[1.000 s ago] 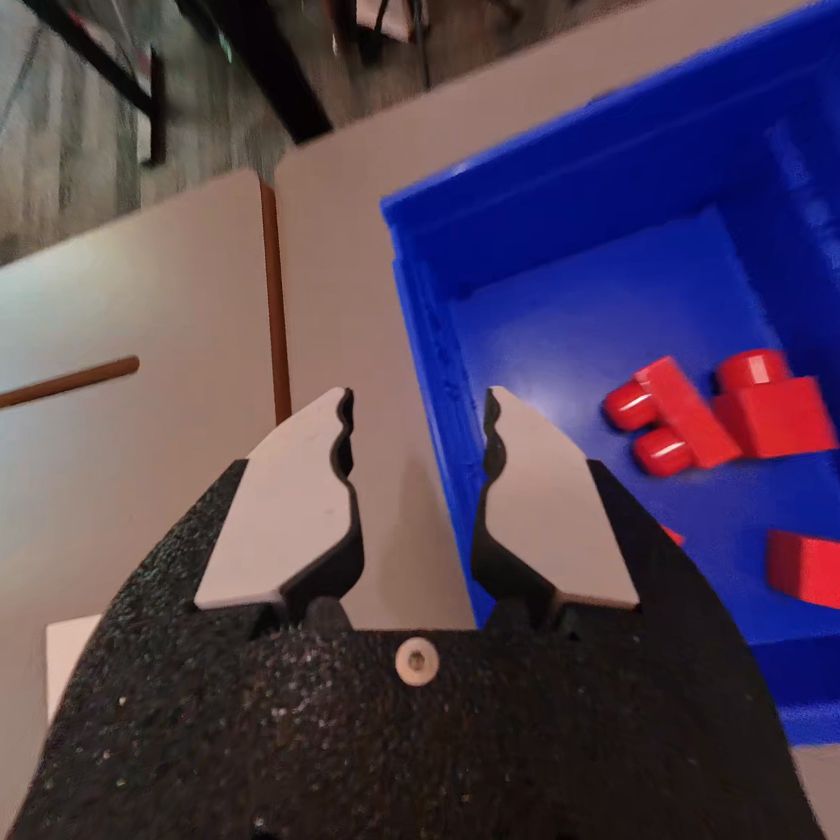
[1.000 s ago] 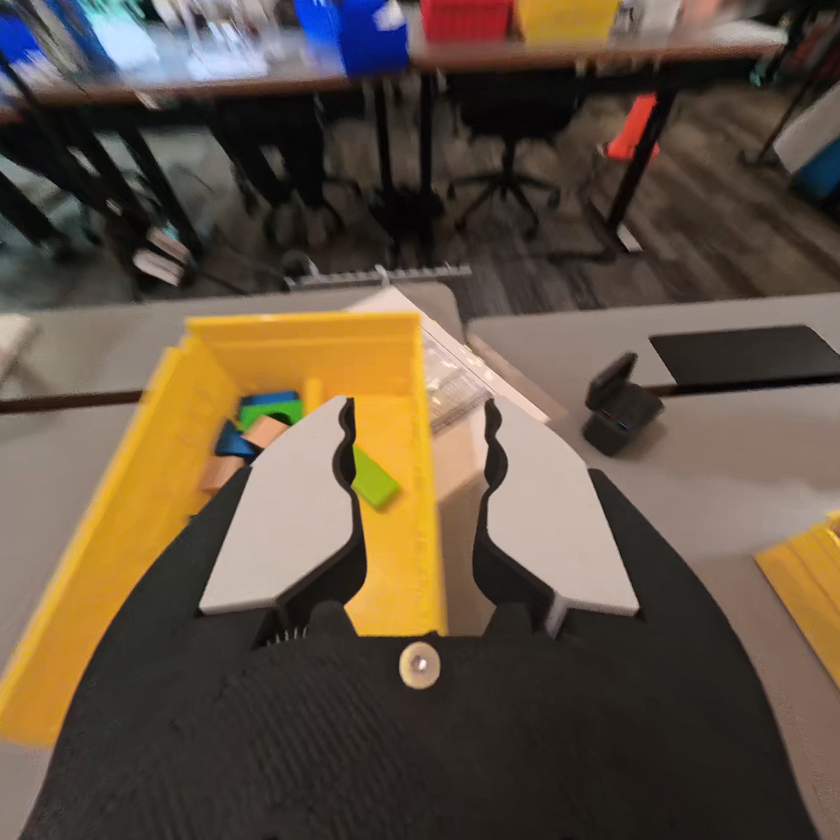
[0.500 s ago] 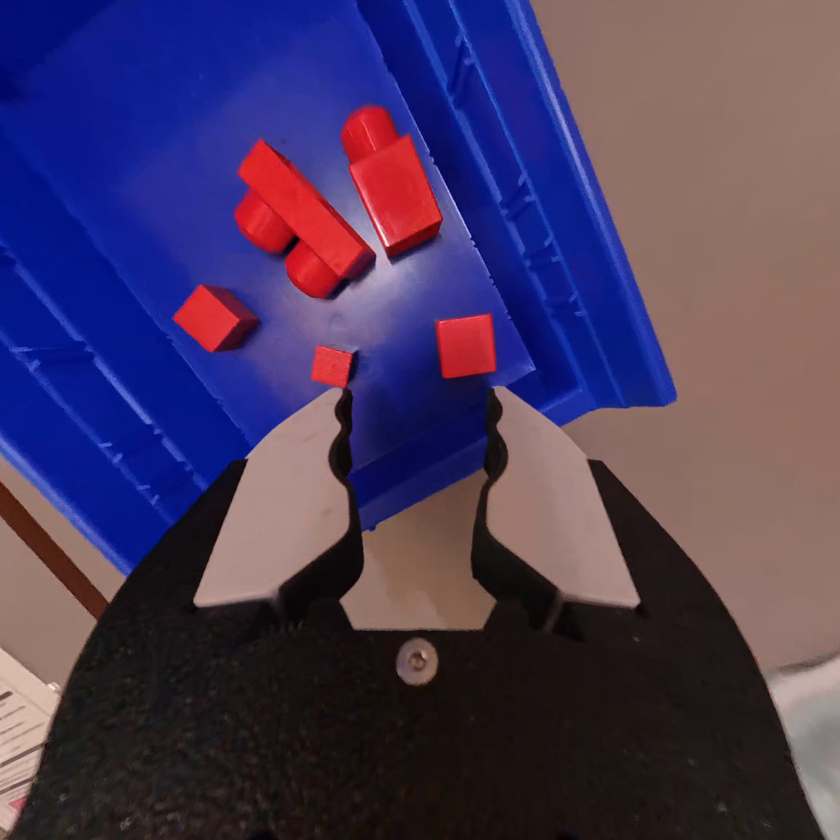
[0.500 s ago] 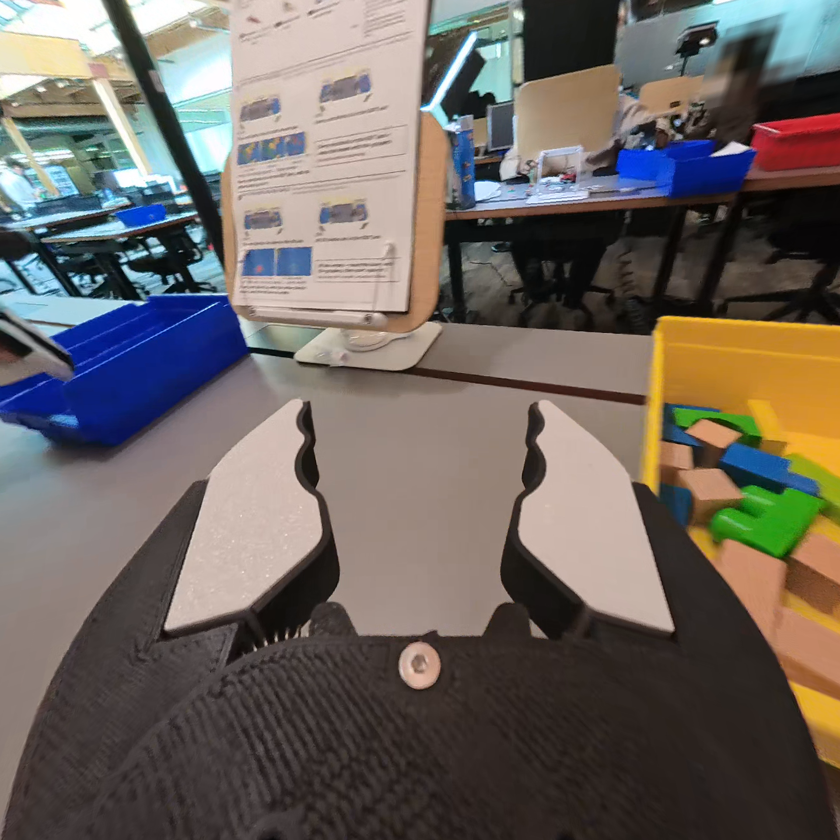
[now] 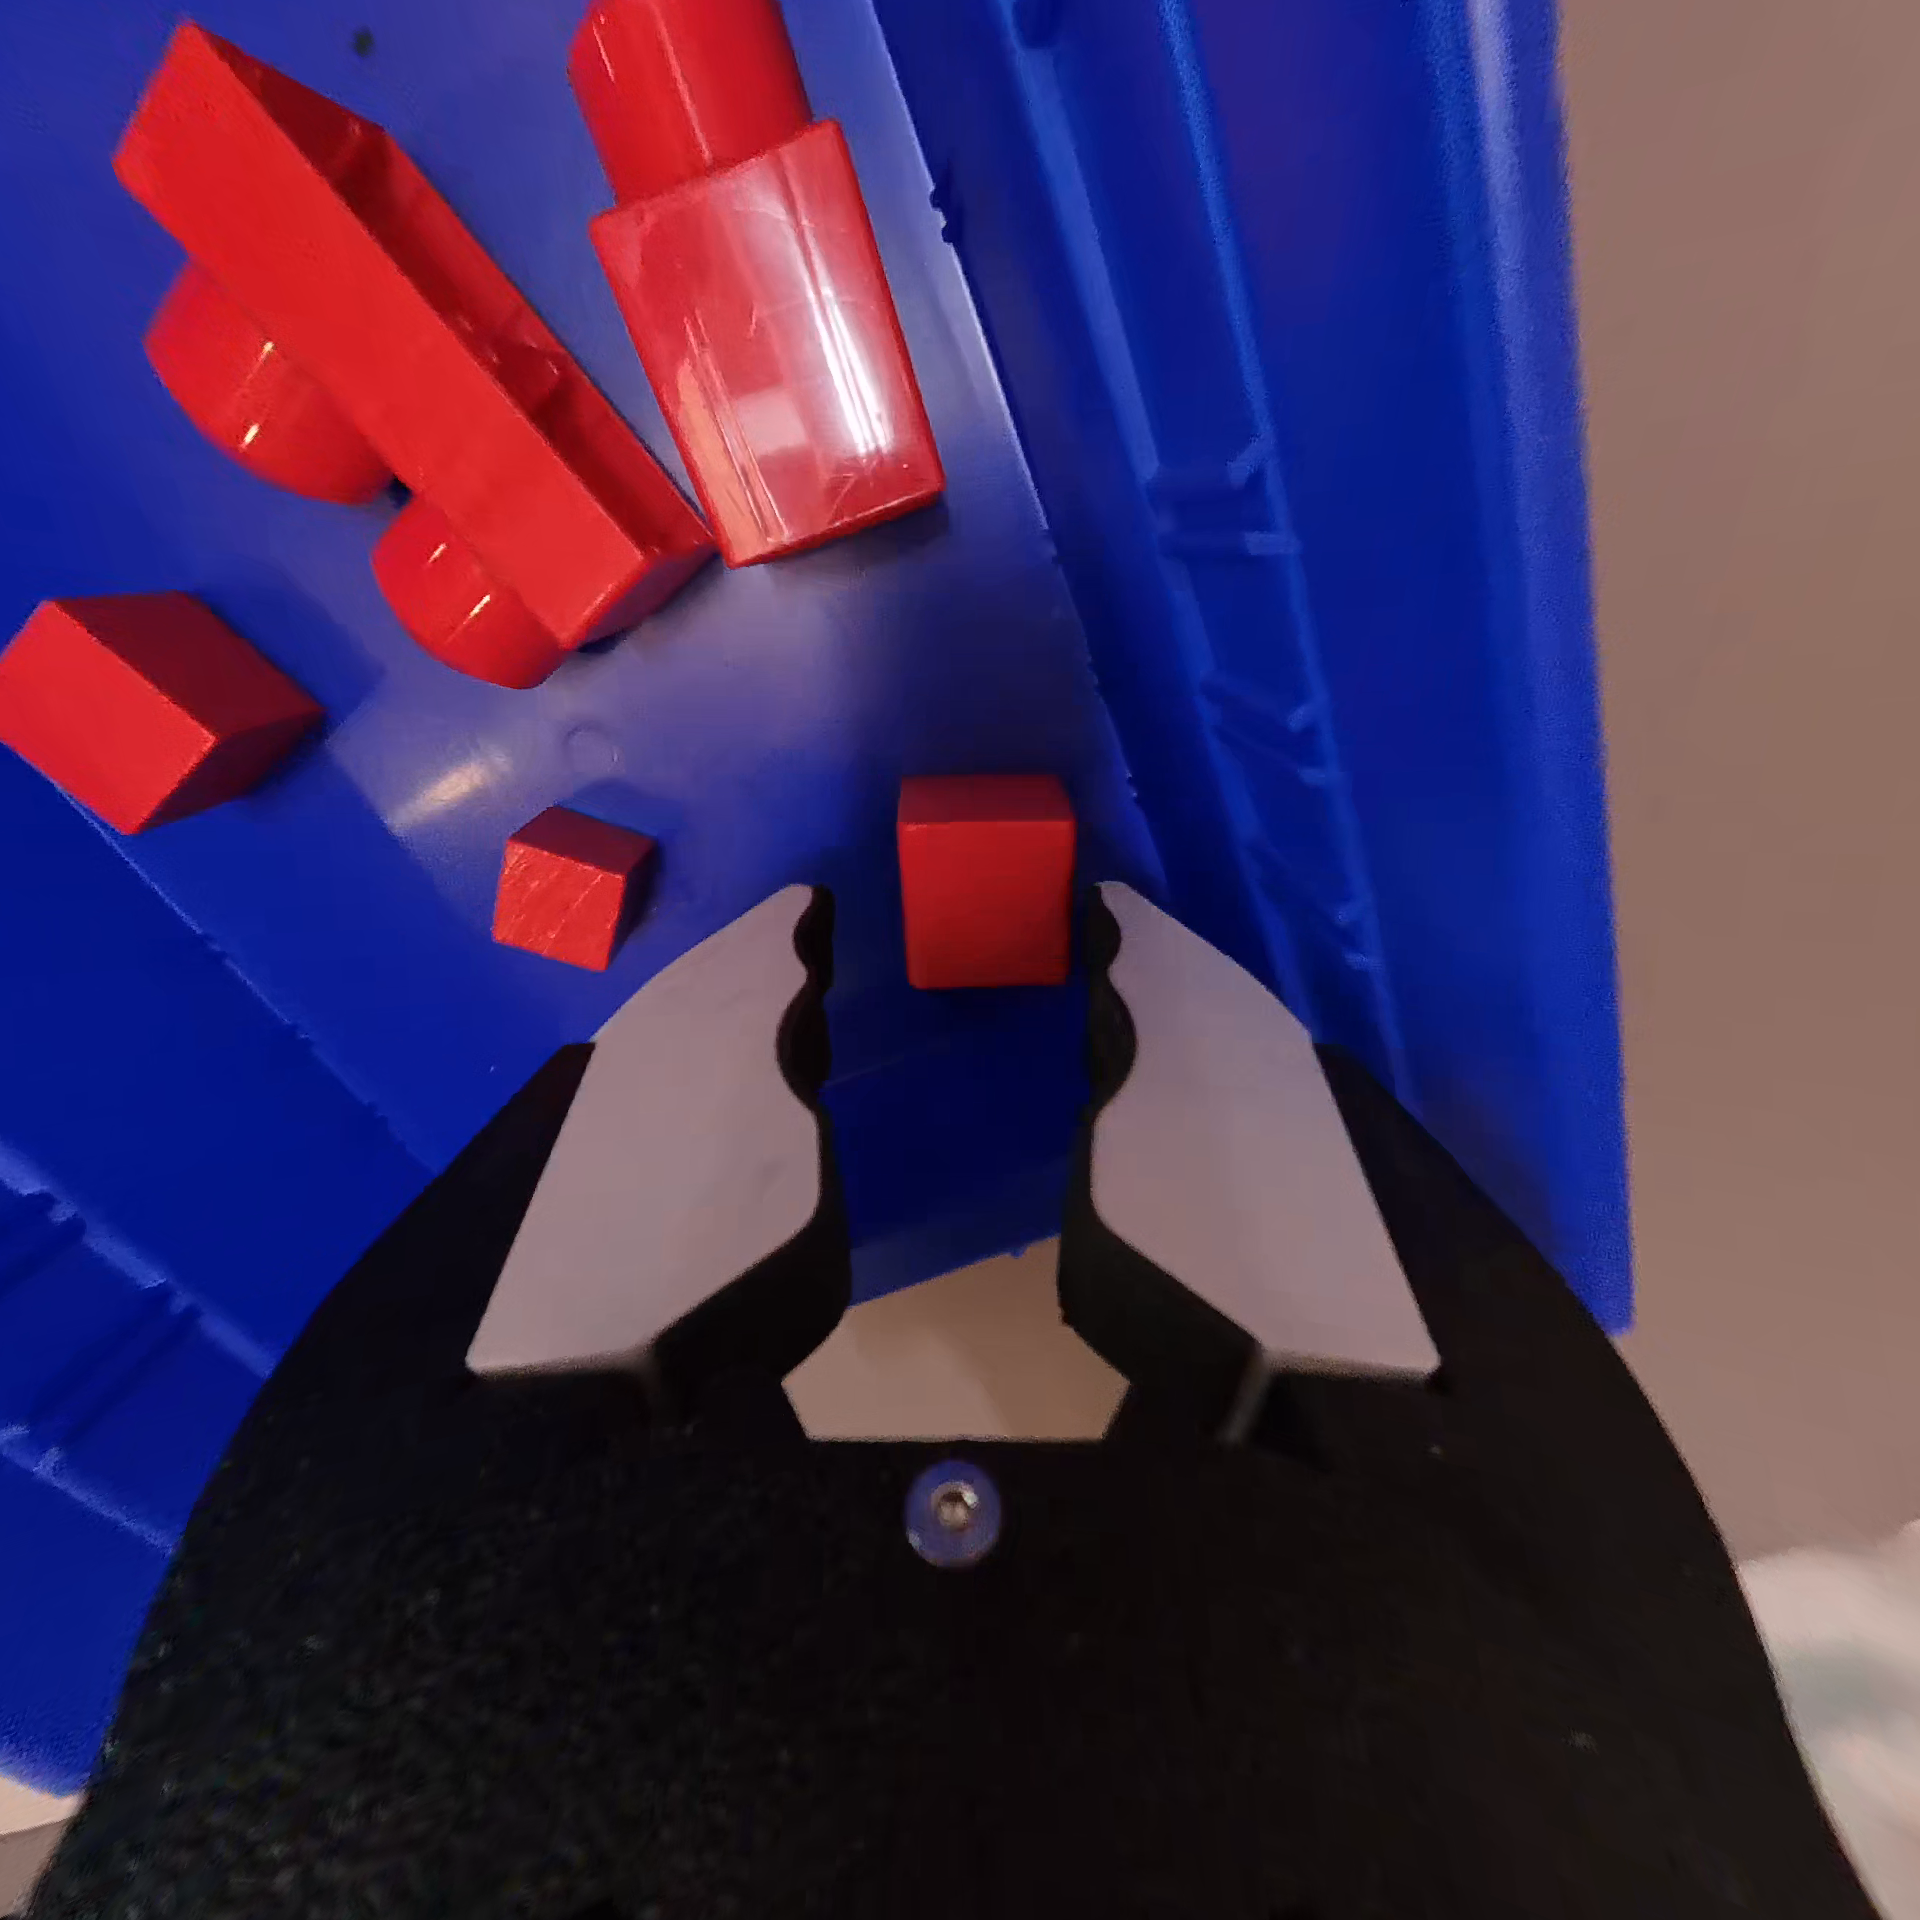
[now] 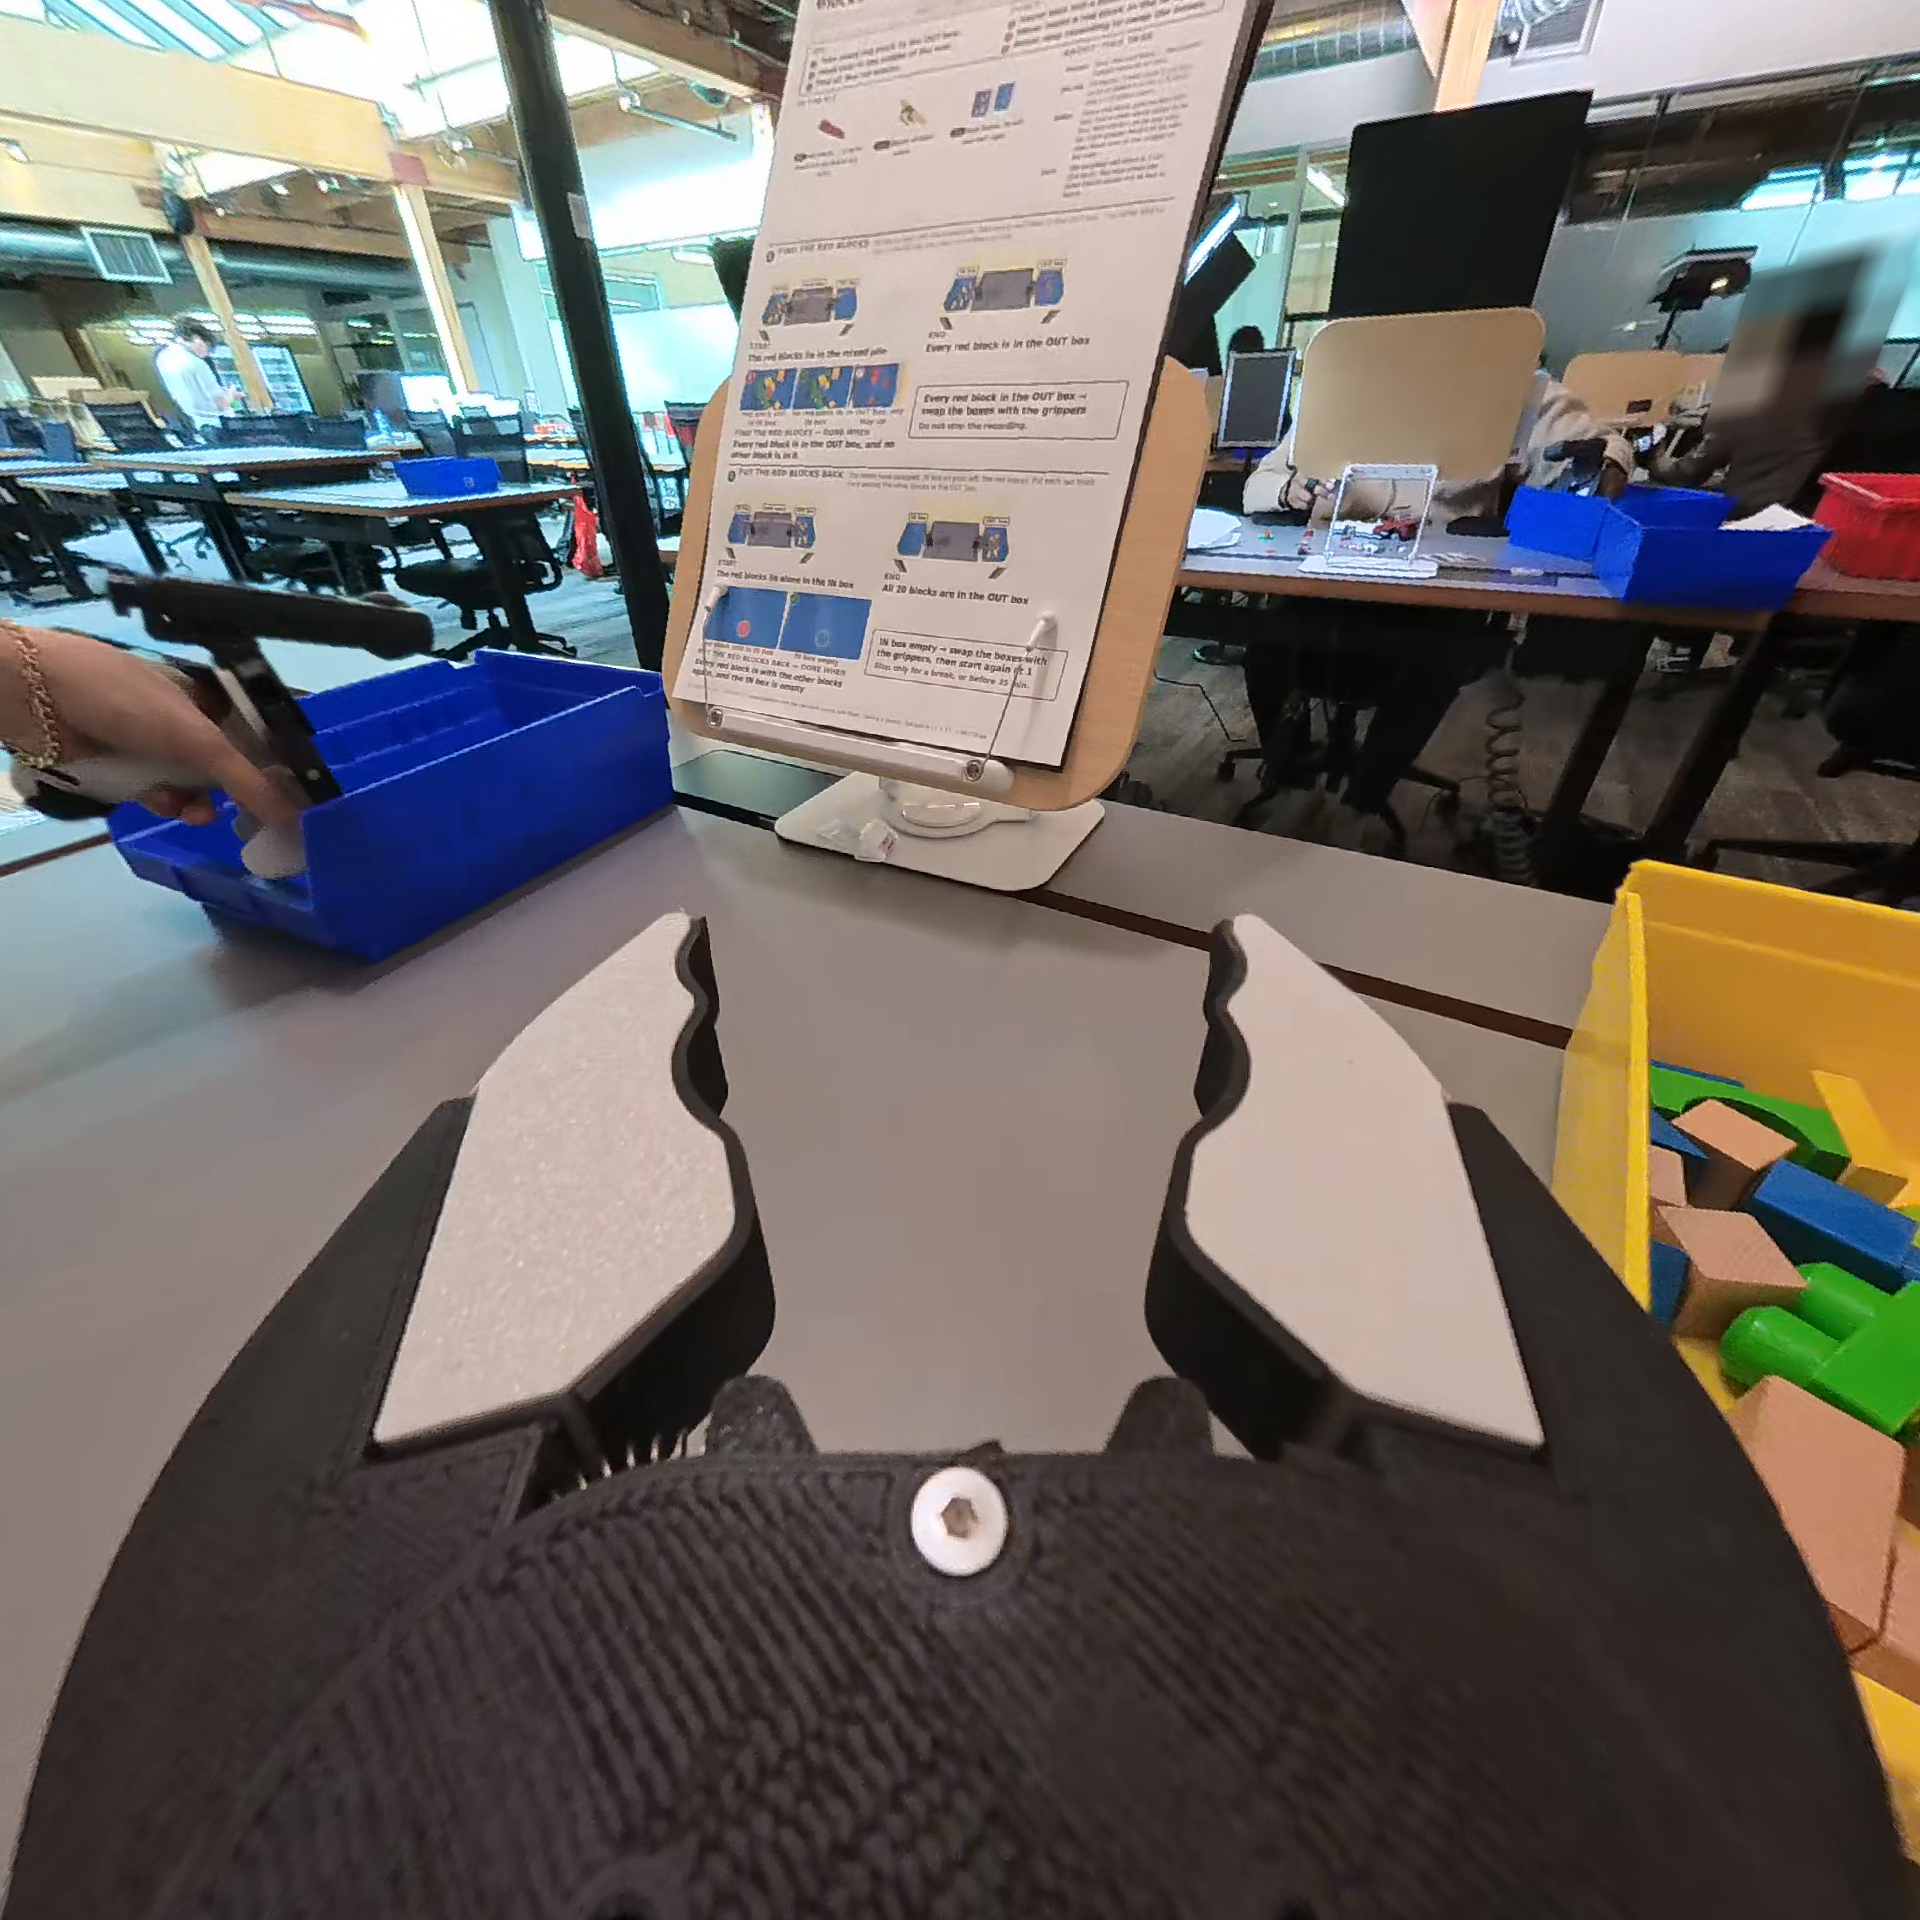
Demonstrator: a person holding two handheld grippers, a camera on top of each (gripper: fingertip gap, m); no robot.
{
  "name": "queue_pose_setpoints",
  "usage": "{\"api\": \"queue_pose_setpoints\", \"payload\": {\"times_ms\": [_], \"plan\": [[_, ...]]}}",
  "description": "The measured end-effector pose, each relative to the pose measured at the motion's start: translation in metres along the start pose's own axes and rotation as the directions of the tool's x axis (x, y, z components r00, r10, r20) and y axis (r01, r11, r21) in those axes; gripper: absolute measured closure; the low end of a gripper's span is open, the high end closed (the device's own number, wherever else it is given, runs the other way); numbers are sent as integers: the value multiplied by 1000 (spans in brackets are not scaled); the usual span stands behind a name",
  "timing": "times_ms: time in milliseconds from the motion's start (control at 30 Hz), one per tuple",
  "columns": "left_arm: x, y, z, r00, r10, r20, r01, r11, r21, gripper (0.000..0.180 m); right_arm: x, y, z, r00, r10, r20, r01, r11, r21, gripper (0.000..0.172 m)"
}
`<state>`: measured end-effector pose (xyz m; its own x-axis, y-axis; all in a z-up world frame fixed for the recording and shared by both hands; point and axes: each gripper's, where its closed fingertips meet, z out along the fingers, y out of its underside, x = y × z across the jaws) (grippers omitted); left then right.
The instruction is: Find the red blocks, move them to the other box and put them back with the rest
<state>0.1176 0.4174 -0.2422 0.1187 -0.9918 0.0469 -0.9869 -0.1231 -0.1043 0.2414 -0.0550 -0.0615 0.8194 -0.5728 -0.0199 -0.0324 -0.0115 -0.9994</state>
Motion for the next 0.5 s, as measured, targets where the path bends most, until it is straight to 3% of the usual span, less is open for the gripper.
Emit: {"api": "queue_pose_setpoints", "payload": {"times_ms": [100,267,400,500], "plan": [[7,-1,7,998,-36,-49,36,999,-8,147,2,4,0,1000,7,8,-7,1000,-16,82],[5,-4,-3,999,-24,-41,27,997,72,148,3,6,0,1000,2,13,-1,1000,-24,85],[-6,-19,-53,998,-56,-30,63,950,306,148,0,10,3,999,-31,12,31,999,-34,85],[1,-30,-114,995,-49,-84,87,832,548,148,-4,15,7,997,-82,6,82,995,-54,84]]}}
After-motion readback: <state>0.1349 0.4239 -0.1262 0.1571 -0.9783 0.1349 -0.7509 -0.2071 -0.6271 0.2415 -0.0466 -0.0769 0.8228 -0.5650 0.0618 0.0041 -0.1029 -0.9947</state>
